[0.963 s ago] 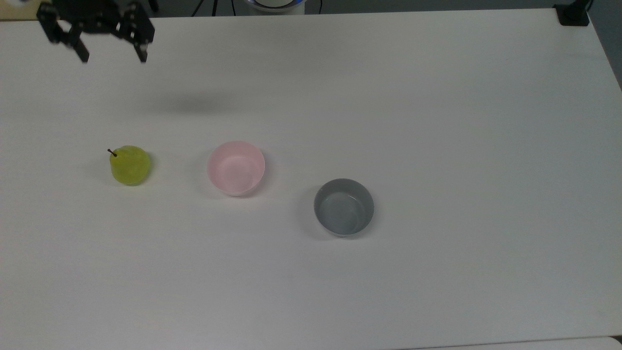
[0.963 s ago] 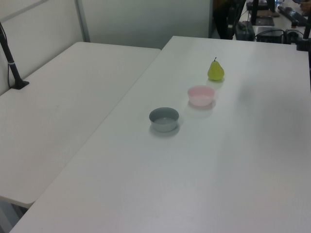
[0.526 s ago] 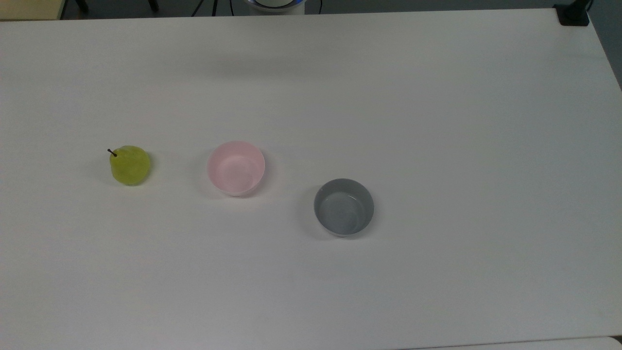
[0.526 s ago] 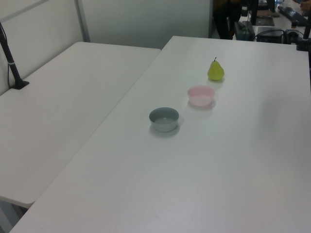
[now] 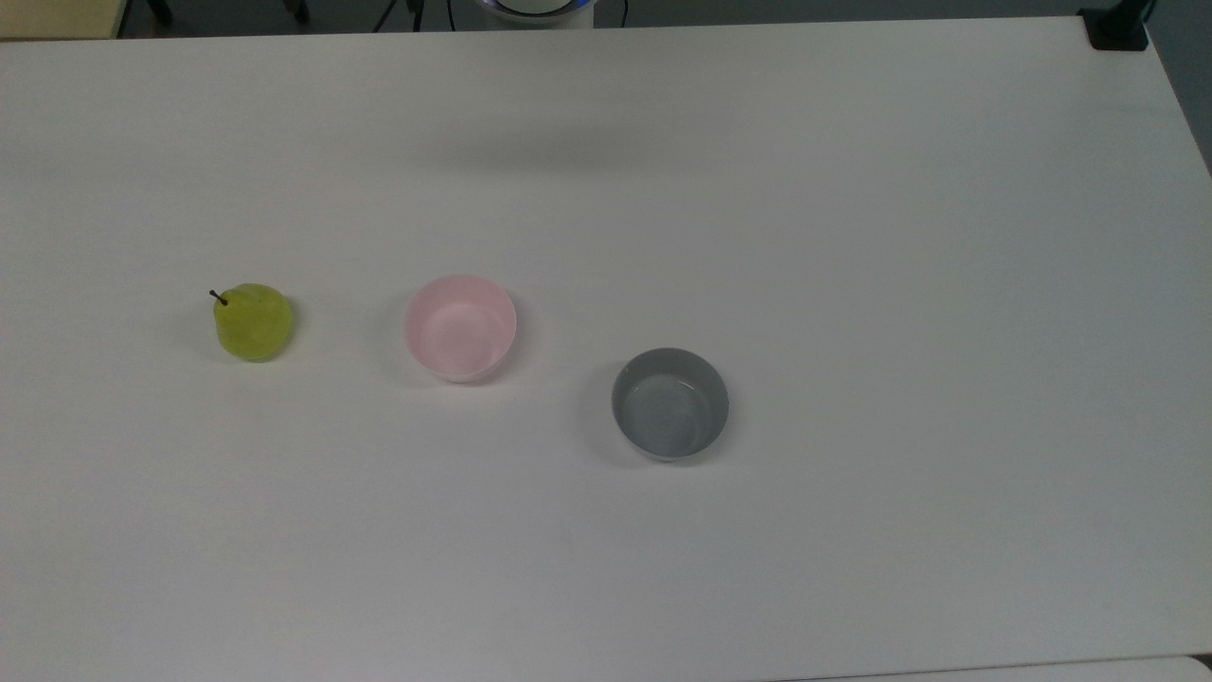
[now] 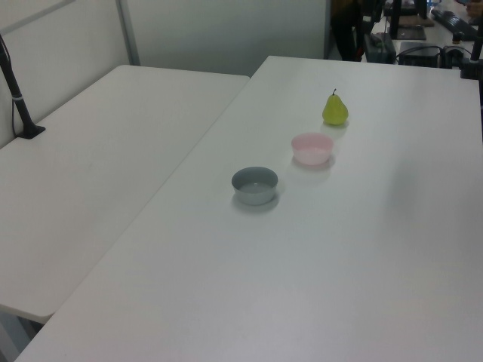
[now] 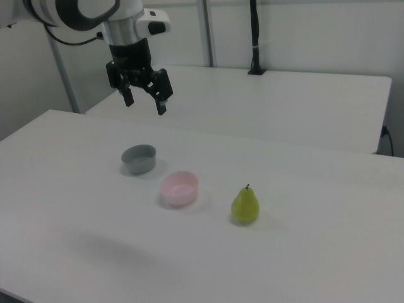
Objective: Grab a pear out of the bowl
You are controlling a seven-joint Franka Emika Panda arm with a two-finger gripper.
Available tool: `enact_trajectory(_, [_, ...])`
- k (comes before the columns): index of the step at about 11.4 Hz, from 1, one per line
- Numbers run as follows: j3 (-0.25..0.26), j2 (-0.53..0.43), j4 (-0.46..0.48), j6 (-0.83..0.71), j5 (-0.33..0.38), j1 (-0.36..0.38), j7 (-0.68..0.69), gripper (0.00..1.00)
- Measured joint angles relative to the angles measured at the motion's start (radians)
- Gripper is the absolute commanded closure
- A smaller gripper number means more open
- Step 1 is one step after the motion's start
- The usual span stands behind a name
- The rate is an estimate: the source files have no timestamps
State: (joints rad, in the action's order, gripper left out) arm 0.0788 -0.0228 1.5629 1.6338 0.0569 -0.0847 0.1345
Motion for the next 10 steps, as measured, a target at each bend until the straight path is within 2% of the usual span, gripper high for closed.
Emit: enact_trajectory(10, [-0.012,-0.011,0.050,0.031,0.002,0.010,0.021,0.00])
